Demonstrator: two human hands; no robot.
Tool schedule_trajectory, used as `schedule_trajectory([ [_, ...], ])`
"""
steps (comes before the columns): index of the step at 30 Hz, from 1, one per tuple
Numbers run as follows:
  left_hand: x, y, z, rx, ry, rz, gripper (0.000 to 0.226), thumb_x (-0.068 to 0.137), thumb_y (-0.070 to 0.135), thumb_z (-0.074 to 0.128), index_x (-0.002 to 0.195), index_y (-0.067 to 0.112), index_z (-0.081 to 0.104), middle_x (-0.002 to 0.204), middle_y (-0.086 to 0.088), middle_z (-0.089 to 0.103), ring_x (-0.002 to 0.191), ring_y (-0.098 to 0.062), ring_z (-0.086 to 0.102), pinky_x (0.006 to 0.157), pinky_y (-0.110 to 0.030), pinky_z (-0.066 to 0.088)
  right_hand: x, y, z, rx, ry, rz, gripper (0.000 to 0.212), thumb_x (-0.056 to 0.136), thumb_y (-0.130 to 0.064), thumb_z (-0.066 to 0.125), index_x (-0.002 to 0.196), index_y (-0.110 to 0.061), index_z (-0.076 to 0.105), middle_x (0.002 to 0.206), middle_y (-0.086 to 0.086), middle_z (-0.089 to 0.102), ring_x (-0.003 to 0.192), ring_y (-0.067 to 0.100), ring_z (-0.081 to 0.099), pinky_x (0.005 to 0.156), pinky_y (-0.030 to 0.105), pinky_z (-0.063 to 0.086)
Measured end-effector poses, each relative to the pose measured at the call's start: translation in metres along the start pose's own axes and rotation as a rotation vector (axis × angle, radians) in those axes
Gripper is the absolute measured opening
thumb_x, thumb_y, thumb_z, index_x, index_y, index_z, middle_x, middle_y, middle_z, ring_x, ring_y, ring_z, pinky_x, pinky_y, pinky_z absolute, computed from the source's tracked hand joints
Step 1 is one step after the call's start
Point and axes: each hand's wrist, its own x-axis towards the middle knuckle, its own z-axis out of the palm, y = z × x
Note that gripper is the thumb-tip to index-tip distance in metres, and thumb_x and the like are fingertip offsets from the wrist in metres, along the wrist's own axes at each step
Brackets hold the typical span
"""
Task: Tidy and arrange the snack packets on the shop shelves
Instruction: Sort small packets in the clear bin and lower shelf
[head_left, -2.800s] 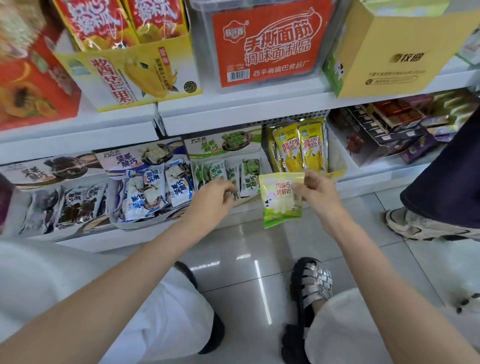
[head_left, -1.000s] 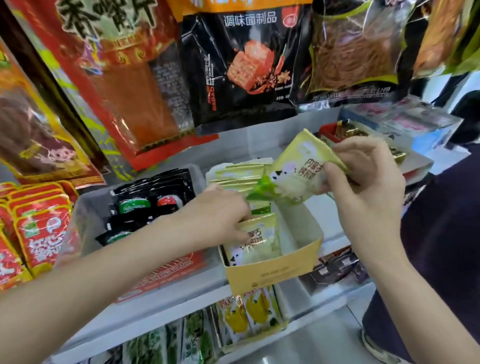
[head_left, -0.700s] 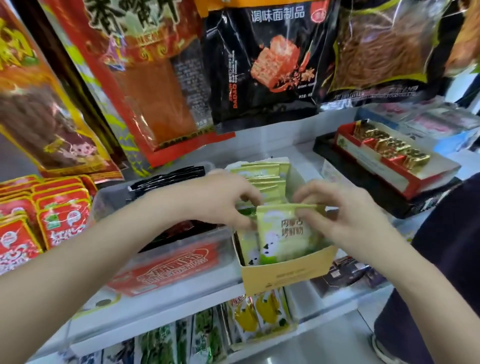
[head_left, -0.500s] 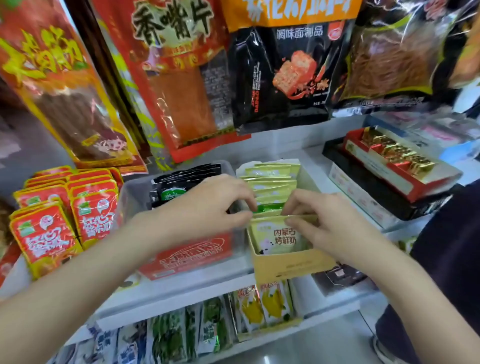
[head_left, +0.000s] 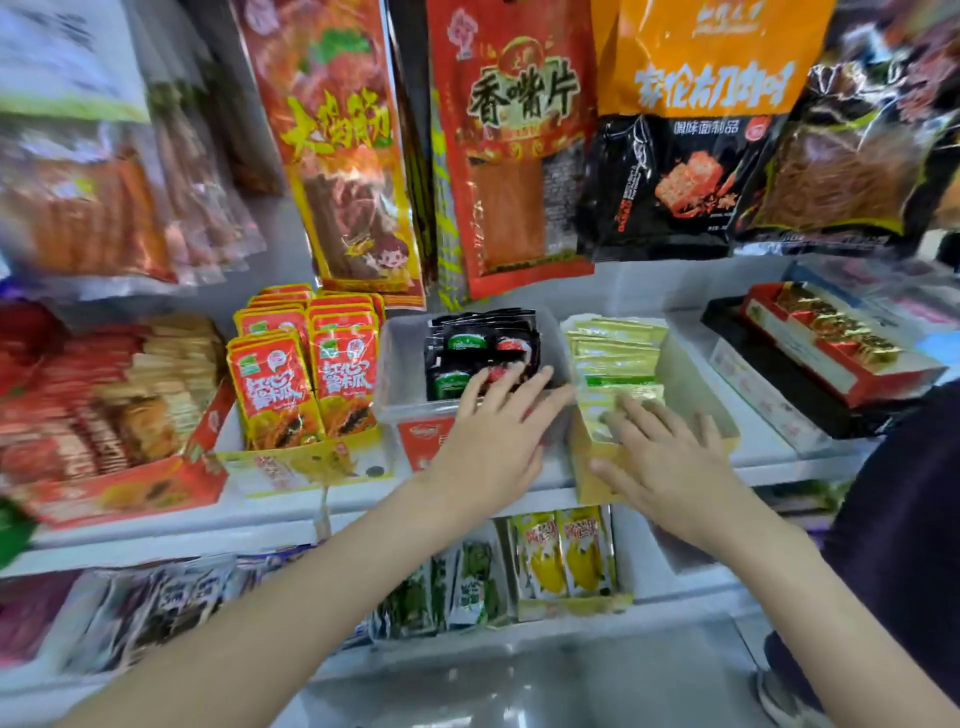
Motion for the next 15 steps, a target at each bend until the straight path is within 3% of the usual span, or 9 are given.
schedule_trajectory([
  [3,-0.011,-0.005,-0.001,0.006,-0.028,0.002,0.062,0.078,0.023,0.064,0.136,0.015,0.044,0.142,-0.008,0.045,0.131,-0.029,0.042,0.105,-0.054,0.029,0.016,0.007,0.005,0.014,0.048,-0.018,0.082,0.079,-0.072,-0.001,0.147,-0.027,0.010,0.157,-0.010,0.000,0.144,0.013,0.003,0.114,0.052,0.006],
  [5,-0.014,-0.013,-0.006,-0.037,-0.019,0.007,0.061,0.092,0.026,0.049,0.146,0.017,0.023,0.154,-0.004,0.021,0.143,-0.022,0.017,0.115,-0.045,0.006,0.024,0.009,-0.002,0.020,0.036,-0.039,0.065,0.093,-0.061,0.018,0.148,-0.028,0.010,0.157,-0.010,0.002,0.144,0.013,0.004,0.114,0.054,0.004],
  [7,-0.013,-0.022,-0.013,-0.062,-0.012,-0.057,0.058,0.098,0.034,0.035,0.148,0.019,0.009,0.157,0.002,0.006,0.145,-0.015,0.001,0.115,-0.036,-0.007,0.024,0.007,-0.016,0.081,0.021,-0.040,0.063,0.092,-0.057,0.027,0.147,-0.029,0.013,0.157,-0.007,0.007,0.144,0.015,0.007,0.113,0.054,0.002],
  [11,-0.009,-0.046,-0.023,-0.067,-0.067,-0.203,0.064,0.097,0.045,0.029,0.149,0.015,0.005,0.157,-0.001,0.000,0.145,-0.016,-0.005,0.115,-0.038,-0.007,0.025,-0.015,-0.032,0.163,0.102,-0.140,0.062,0.095,-0.051,0.028,0.148,-0.026,0.010,0.157,-0.003,0.008,0.144,0.017,0.009,0.116,0.047,0.004],
  [15,-0.004,-0.058,-0.028,-0.065,-0.173,-0.216,0.072,0.094,0.056,0.027,0.149,0.018,0.003,0.157,-0.004,-0.007,0.144,-0.020,-0.010,0.116,-0.045,-0.005,0.044,-0.050,-0.030,0.224,0.109,-0.226,0.067,0.095,-0.050,0.033,0.149,-0.021,0.006,0.157,0.002,-0.001,0.145,0.017,0.004,0.117,0.043,0.004],
])
